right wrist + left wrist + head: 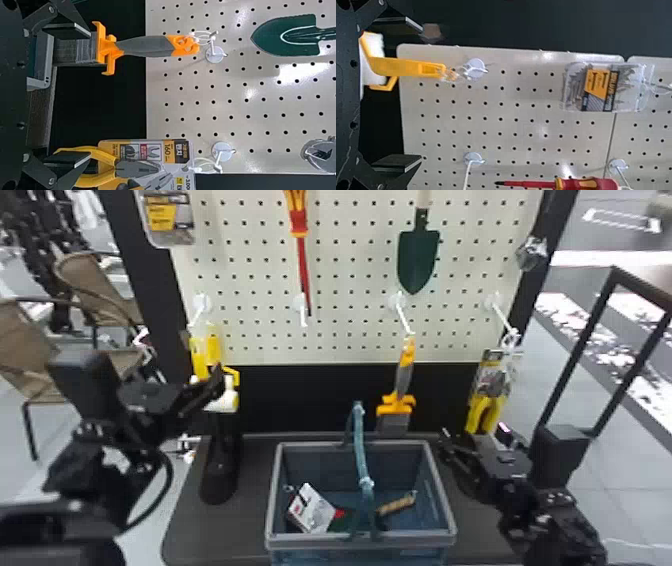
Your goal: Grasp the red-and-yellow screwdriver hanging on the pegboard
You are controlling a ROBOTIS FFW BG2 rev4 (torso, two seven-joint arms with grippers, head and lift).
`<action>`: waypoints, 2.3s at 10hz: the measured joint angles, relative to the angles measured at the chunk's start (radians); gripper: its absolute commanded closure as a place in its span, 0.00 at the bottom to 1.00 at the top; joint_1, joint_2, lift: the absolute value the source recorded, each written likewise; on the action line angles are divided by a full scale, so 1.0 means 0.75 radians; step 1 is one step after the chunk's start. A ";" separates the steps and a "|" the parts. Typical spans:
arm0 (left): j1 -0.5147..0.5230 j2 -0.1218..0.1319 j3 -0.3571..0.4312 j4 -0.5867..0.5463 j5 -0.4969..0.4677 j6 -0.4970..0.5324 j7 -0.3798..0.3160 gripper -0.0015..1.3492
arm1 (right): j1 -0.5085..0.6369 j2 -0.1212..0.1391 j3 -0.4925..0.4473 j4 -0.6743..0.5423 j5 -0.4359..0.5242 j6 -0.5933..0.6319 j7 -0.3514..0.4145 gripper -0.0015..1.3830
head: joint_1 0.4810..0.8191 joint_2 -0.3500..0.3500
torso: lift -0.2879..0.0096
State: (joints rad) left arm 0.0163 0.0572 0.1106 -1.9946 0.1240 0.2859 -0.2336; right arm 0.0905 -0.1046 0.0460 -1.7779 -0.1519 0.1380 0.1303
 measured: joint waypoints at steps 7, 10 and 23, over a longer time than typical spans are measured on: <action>-0.371 0.086 0.019 -0.106 0.258 0.443 -0.223 0.11 | -0.015 -0.008 0.001 0.000 -0.002 0.010 0.000 0.16 | 0.20 0.50 | 0.63; -0.467 0.090 -0.010 -0.106 0.345 0.515 -0.272 0.11 | -0.018 -0.010 0.002 0.000 0.001 0.010 0.000 0.16 | 0.20 0.50 | 0.63; -0.893 0.201 -0.264 0.294 0.535 0.615 -0.468 0.12 | -0.038 -0.045 0.020 0.000 0.006 0.000 0.000 0.16 | 0.20 0.50 | 0.63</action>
State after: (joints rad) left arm -0.6531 0.2079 -0.0873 -1.7739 0.5249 0.7471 -0.5845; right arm 0.0616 -0.1380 0.0614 -1.7780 -0.1472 0.1382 0.1303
